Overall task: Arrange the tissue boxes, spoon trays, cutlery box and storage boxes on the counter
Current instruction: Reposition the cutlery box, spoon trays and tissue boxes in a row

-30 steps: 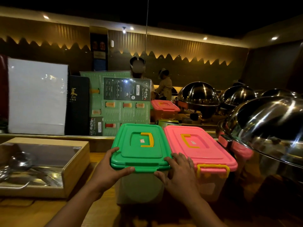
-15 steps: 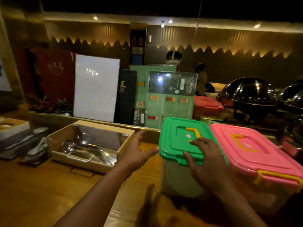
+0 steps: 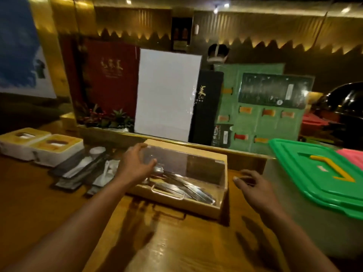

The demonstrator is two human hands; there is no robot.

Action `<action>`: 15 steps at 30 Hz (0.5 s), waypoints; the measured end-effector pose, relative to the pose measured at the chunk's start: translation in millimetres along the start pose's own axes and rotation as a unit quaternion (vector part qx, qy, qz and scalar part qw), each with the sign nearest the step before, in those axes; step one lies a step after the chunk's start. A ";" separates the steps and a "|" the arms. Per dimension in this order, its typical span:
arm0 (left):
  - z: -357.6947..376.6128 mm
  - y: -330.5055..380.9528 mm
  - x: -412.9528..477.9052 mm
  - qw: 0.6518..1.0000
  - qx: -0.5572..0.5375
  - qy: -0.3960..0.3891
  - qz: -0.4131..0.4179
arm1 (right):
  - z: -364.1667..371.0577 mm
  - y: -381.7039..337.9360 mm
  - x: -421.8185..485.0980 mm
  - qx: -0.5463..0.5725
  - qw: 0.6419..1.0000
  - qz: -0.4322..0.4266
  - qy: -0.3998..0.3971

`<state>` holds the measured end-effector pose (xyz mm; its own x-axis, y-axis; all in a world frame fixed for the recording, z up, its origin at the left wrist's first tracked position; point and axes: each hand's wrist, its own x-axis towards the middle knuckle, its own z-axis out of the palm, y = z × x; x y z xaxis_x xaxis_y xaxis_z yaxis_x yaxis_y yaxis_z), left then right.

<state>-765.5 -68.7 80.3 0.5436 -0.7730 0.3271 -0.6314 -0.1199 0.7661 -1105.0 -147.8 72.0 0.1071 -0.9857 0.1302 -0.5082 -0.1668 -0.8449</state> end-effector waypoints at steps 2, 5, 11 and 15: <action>-7.3 -17.4 14.1 1.000 0.010 -0.006 -0.014 | 23.3 -4.8 -0.8 0.039 0.997 0.058 -0.012; -9.9 -39.6 32.1 0.998 -0.012 -0.029 -0.045 | 51.9 -8.7 1.5 0.098 0.988 0.121 -0.011; -1.6 -72.3 51.2 0.988 -0.071 -0.068 -0.116 | 74.2 -9.9 1.4 0.105 0.982 0.156 -0.002; 1.5 -81.1 60.3 0.973 -0.121 -0.107 -0.163 | 77.6 -7.8 -3.0 0.049 0.992 0.111 -0.035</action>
<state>-682.3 -106.6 37.0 0.5490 -0.8338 -0.0582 -0.2818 -0.2502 0.9263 -1035.1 -141.6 37.9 0.0635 -0.9932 -0.0976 -0.4402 0.0599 -0.8959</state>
